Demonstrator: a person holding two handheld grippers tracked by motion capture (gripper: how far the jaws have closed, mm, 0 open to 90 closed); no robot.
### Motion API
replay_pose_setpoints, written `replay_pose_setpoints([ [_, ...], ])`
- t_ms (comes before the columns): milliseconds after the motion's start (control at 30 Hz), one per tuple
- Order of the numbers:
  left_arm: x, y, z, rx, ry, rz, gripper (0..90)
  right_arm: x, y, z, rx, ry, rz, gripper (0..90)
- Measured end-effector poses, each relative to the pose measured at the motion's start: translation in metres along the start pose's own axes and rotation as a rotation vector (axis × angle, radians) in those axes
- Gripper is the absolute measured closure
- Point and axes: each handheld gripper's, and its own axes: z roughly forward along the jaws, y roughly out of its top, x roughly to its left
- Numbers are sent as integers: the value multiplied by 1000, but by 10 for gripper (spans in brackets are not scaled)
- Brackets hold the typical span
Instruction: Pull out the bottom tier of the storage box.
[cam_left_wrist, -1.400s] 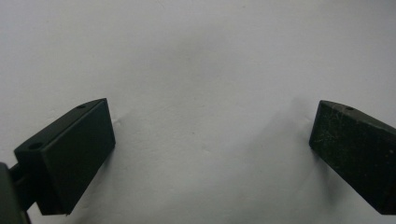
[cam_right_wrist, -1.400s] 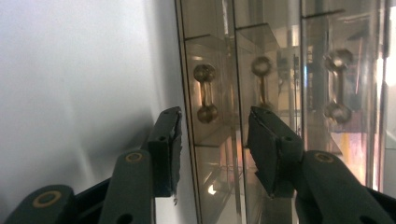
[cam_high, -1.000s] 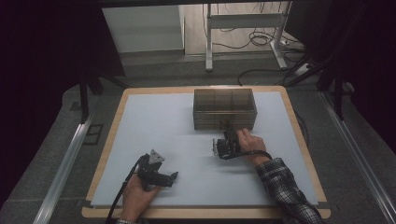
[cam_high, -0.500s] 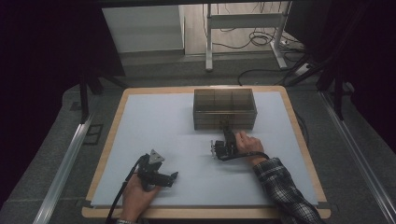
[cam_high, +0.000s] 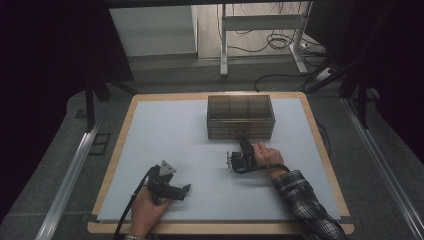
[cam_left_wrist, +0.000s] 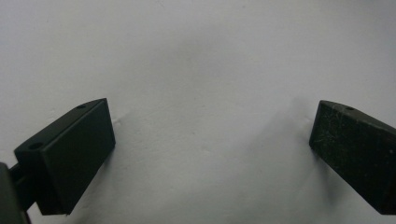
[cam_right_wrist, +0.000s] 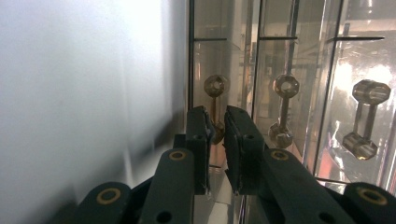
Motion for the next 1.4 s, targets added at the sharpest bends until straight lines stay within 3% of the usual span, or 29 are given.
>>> replay_pose_setpoints([
  [33, 0, 0, 0, 0, 0, 0, 0, 1, 0, -3, 5, -15, 3, 799],
  [200, 0, 0, 0, 0, 0, 0, 0, 1, -1, -7, -5, -1, 9, 799],
  [267, 0, 0, 0, 0, 0, 0, 0, 3, -1, -9, -13, -27, 9, 799],
  [300, 0, 0, 0, 0, 0, 0, 0, 1, -2, -10, -23, 47, 13, 799],
  [333, 0, 0, 0, 0, 0, 0, 0, 1, -2, -10, -23, 47, 13, 799],
  [367, 0, 0, 0, 0, 0, 0, 0, 3, -1, -13, -11, -2, 7, 799],
  [400, 0, 0, 0, 0, 0, 0, 0, 3, -1, -14, -4, -8, 8, 799],
  [567, 0, 0, 0, 0, 0, 0, 0, 5, -2, -20, -21, -9, 16, 798],
  [600, 0, 0, 0, 0, 0, 0, 0, 5, -2, -20, -30, 26, 24, 798],
  [667, 0, 0, 0, 0, 0, -1, 0, 6, -2, -24, -20, 2, 18, 798],
  [833, 0, 0, 0, 0, 0, 0, 0, 8, -2, -31, -46, 26, 21, 796],
  [1000, 0, 0, 0, 0, 0, 0, 0, 10, -2, -38, -21, 7, 9, 789],
  [1033, 0, 0, 0, 0, 0, 0, 0, 9, -3, -36, -53, 69, 31, 785],
  [1067, 0, 0, 0, 0, 0, 0, 0, 9, -3, -36, -53, 69, 31, 785],
  [1100, 0, 0, 0, 0, 0, 0, 0, 10, -3, -37, -44, 20, 30, 781],
  [1400, 0, 0, 0, 1, 0, 0, 0, 0, -8, -41, -54, 64, 71, 703],
])
